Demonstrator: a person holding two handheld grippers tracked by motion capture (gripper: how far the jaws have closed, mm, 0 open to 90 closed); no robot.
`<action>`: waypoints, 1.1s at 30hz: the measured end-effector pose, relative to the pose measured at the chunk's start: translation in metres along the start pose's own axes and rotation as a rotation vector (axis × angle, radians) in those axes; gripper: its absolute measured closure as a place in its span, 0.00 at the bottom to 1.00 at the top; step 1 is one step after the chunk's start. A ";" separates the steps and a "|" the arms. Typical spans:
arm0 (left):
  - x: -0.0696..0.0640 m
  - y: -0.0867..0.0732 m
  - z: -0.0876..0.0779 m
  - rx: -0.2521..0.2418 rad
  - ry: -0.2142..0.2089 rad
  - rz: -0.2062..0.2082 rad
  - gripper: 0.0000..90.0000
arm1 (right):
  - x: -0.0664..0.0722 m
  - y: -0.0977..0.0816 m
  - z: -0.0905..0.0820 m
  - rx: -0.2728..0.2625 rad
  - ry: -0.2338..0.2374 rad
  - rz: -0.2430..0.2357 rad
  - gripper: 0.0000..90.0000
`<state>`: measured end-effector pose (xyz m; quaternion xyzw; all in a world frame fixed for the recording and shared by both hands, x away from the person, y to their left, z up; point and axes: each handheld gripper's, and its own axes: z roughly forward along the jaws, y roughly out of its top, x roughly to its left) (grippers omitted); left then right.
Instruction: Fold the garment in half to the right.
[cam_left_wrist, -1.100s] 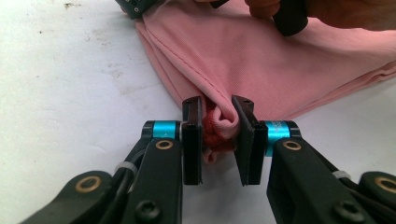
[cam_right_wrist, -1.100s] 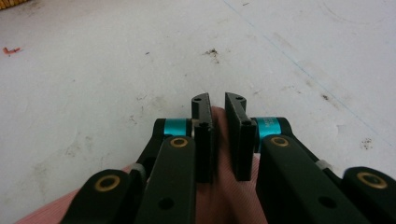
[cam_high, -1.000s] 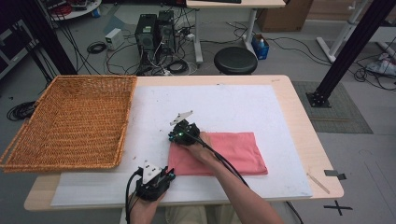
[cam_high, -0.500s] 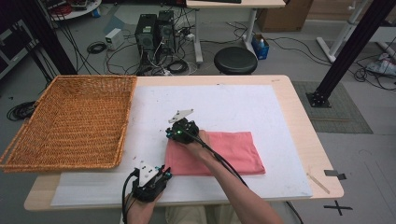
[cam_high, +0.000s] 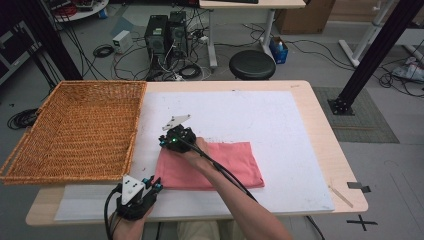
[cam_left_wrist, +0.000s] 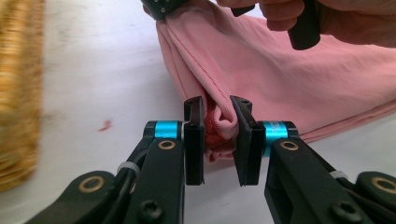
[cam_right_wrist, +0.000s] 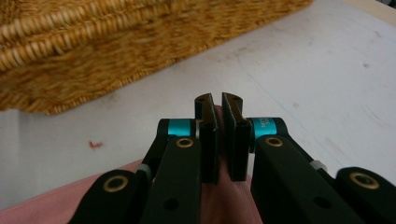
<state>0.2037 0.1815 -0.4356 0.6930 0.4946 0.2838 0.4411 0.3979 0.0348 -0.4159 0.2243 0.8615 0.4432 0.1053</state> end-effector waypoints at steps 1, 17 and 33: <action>0.002 0.000 -0.003 -0.001 0.009 -0.001 0.84 | 0.002 0.002 0.002 -0.006 0.002 -0.011 0.96; -0.021 0.021 0.004 -0.094 -0.106 -0.028 0.84 | -0.007 0.004 -0.030 -0.029 -0.005 -0.028 0.96; -0.083 0.037 0.049 -0.072 -0.271 0.056 0.84 | -0.053 -0.042 -0.093 -0.033 -0.083 0.029 0.96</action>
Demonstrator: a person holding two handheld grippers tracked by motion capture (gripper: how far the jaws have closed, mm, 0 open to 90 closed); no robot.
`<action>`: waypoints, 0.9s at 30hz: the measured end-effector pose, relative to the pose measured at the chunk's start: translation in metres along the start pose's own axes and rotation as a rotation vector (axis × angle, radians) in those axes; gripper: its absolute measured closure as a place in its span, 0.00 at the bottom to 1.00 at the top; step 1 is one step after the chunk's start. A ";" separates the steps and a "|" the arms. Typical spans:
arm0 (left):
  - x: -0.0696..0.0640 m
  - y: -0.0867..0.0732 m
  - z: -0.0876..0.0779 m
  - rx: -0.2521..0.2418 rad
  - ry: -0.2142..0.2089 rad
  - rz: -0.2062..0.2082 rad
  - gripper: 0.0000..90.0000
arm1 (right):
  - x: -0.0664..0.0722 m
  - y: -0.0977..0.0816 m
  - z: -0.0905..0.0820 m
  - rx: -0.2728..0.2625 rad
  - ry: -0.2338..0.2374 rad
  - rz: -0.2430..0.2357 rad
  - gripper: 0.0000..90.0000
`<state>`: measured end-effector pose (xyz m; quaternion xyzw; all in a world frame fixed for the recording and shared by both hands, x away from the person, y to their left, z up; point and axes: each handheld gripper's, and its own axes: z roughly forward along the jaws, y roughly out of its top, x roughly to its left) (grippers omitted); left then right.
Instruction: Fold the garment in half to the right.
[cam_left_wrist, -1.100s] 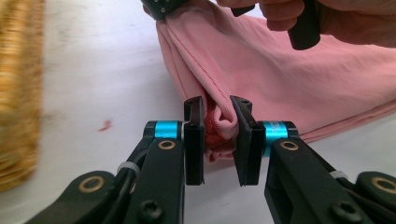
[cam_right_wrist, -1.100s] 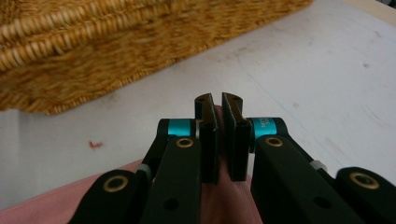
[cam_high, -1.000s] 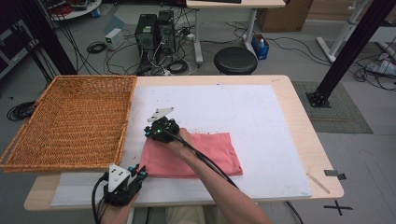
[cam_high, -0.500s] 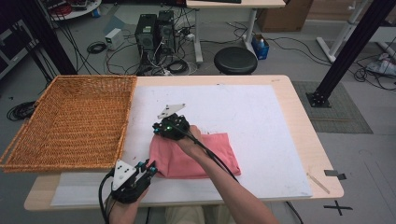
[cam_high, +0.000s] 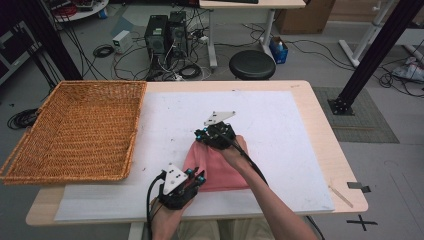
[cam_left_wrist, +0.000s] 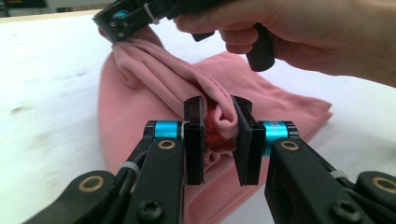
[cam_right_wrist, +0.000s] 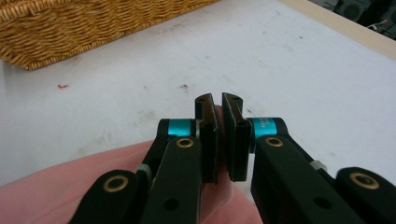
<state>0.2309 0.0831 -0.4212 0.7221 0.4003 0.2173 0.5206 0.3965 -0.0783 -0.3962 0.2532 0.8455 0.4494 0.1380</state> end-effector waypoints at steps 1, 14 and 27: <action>-0.003 0.001 0.003 -0.003 -0.007 -0.003 0.84 | -0.002 -0.001 -0.003 0.003 -0.002 0.002 0.96; -0.045 0.004 0.057 0.051 -0.073 0.027 0.84 | -0.033 -0.035 -0.034 0.020 -0.063 0.034 0.96; -0.067 -0.001 0.092 0.140 -0.093 0.041 0.84 | -0.055 -0.066 -0.046 0.047 -0.109 0.092 0.93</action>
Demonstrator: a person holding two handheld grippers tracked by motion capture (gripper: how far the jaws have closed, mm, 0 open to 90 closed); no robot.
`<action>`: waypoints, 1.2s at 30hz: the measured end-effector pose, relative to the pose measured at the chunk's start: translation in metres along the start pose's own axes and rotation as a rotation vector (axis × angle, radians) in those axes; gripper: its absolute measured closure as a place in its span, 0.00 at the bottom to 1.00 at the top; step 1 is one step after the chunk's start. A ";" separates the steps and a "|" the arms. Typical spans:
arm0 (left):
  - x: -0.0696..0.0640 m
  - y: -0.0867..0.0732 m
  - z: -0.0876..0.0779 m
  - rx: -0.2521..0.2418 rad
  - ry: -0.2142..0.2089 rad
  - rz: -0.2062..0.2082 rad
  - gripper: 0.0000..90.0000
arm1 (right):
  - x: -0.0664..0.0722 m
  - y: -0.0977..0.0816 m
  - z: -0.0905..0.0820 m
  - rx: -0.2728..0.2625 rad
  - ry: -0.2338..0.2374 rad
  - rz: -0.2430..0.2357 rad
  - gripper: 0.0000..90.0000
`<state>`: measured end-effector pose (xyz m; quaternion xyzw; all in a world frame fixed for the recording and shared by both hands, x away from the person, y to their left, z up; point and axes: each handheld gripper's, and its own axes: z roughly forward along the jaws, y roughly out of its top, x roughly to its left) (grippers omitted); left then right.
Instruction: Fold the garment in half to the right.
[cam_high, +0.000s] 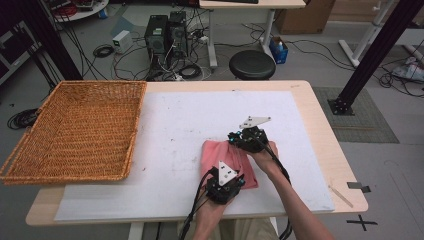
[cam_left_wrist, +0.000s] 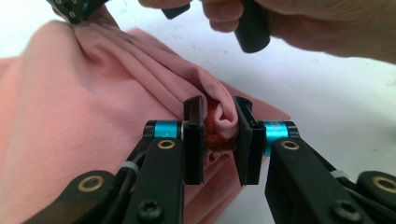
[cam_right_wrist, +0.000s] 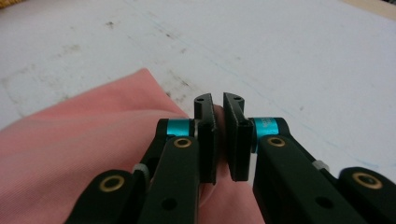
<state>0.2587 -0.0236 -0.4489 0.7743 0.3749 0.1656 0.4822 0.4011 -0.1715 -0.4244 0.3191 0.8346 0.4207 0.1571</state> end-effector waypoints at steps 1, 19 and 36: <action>-0.001 0.000 0.002 0.014 0.003 0.006 0.84 | 0.000 0.000 0.000 0.000 0.000 0.000 0.93; -0.025 0.006 0.016 0.040 -0.117 0.062 0.62 | -0.023 -0.028 -0.019 -0.013 -0.069 0.104 0.75; -0.028 0.018 0.019 0.013 -0.050 0.005 0.71 | -0.027 -0.028 -0.038 -0.087 -0.081 0.155 0.69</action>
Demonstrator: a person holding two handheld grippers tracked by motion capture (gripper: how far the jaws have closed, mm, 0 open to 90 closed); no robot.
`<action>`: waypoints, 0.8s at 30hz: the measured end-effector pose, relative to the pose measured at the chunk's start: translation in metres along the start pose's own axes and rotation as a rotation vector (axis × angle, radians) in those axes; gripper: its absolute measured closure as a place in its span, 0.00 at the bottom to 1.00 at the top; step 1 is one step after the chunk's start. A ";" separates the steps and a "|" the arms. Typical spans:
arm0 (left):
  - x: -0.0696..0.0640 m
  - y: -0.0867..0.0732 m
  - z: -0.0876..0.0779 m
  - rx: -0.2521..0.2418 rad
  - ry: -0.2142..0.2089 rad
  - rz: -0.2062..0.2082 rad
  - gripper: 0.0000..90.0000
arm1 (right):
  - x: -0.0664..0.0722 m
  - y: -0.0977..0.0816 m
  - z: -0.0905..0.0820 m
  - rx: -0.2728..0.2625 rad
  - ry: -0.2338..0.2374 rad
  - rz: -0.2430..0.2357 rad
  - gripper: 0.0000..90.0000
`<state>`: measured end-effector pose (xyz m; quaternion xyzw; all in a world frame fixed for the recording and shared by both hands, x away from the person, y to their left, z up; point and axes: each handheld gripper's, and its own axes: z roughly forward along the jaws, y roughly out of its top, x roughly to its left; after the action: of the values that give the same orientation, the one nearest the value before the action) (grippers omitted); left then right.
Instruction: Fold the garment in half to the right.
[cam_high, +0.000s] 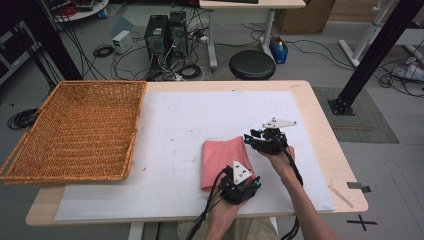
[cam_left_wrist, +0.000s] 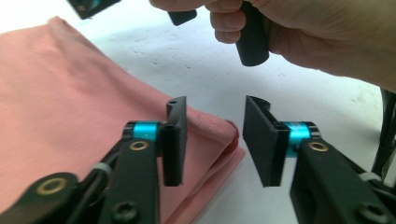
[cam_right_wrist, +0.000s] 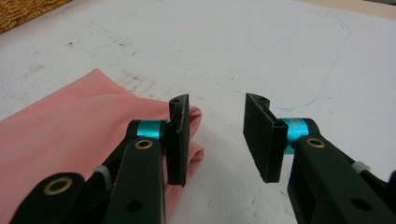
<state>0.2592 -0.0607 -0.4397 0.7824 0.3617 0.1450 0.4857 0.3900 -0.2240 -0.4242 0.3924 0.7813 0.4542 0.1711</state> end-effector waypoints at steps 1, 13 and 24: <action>-0.001 0.000 0.003 0.009 0.002 0.007 0.73 | 0.000 0.000 0.000 0.001 -0.001 -0.003 0.69; -0.007 0.000 0.011 0.047 -0.042 0.056 0.89 | -0.001 0.001 0.000 -0.006 0.020 0.013 0.68; -0.011 -0.004 0.010 0.051 -0.069 0.071 0.89 | 0.002 -0.009 0.024 0.134 -0.057 -0.020 0.76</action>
<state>0.2558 -0.0737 -0.4472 0.8116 0.3202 0.1257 0.4723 0.3995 -0.2113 -0.4441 0.4078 0.8086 0.3880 0.1712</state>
